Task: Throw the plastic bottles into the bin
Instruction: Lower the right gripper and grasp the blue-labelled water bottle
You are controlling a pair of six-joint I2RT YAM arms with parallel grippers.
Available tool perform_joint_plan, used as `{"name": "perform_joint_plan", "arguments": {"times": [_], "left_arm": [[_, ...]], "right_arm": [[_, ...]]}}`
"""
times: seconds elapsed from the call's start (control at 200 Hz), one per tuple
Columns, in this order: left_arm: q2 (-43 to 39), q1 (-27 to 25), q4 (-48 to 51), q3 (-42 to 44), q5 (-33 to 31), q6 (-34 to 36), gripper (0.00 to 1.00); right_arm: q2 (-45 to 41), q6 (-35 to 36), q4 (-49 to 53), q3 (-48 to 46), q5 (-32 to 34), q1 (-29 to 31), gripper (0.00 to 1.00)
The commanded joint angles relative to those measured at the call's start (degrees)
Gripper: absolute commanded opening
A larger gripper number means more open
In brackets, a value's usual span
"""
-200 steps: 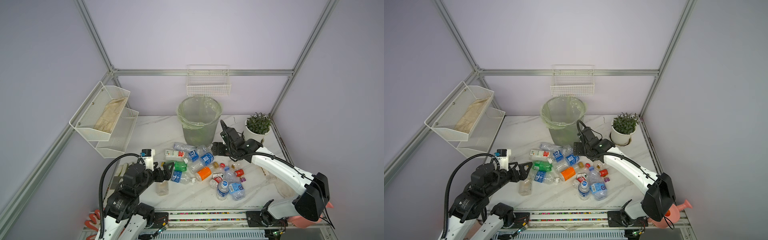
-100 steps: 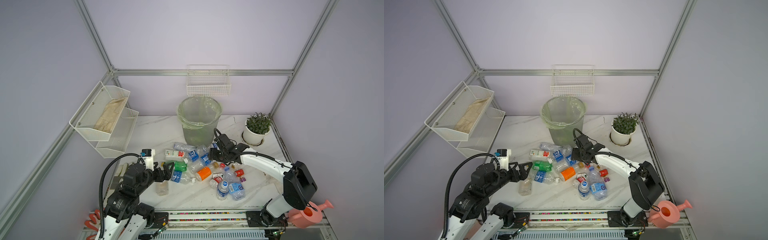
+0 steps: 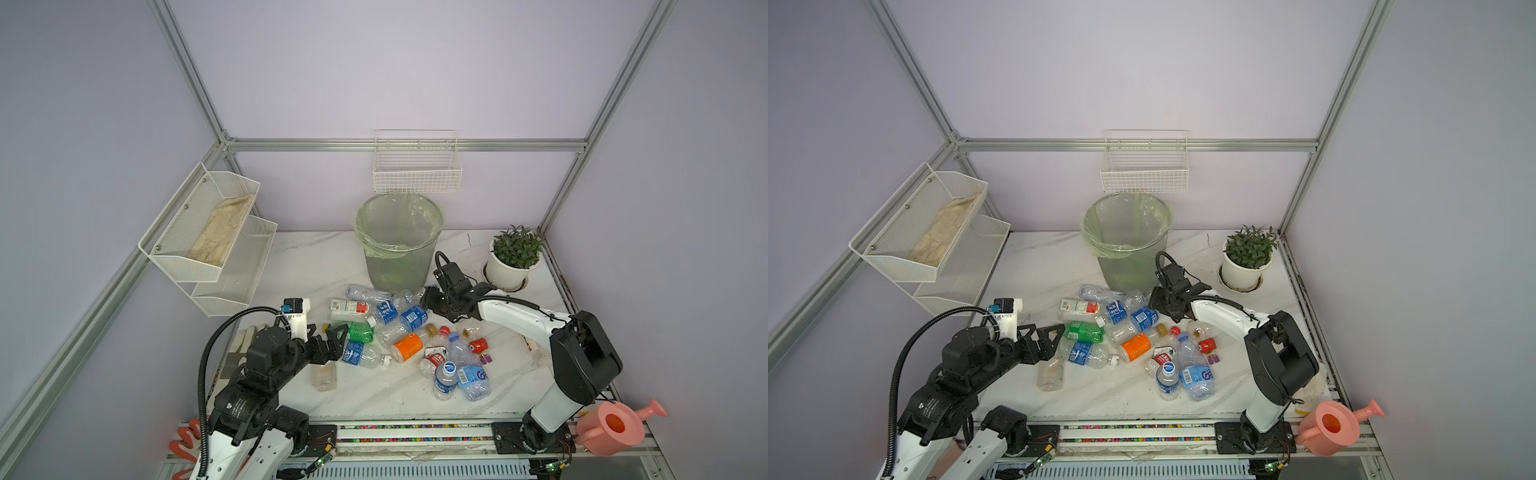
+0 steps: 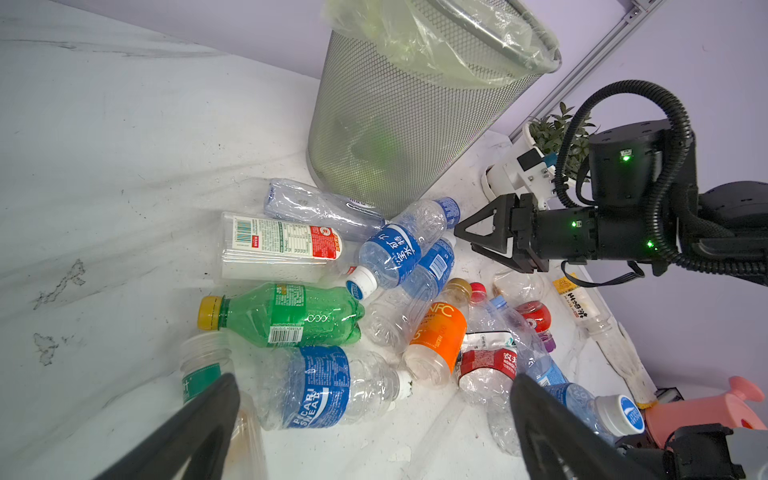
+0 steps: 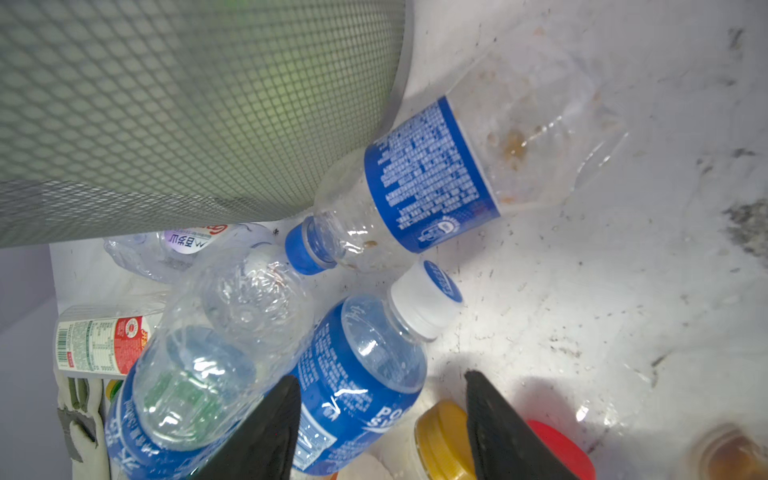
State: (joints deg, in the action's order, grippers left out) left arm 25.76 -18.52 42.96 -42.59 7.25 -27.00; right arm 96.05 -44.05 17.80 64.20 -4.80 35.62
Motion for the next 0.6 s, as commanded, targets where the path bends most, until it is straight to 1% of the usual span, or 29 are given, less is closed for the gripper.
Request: {"name": "perform_joint_plan", "arguments": {"times": [0.0, 0.12, 0.6], "left_arm": [[-0.12, -0.37, -1.47, 1.95, 0.38, 0.02, 1.0], [-0.09, -0.37, -1.45, 1.93, 0.31, 0.02, 1.0], [0.08, -0.5, -1.57, 2.05, 0.47, 0.09, 1.0]], "right_arm": [[1.36, -2.07, -1.85, -0.49, -0.61, -0.01, 0.68], [2.45, -2.24, -2.34, 0.04, -0.65, -0.02, 0.71], [4.83, -4.0, -5.82, -1.39, -0.92, -0.02, 0.72]]}}
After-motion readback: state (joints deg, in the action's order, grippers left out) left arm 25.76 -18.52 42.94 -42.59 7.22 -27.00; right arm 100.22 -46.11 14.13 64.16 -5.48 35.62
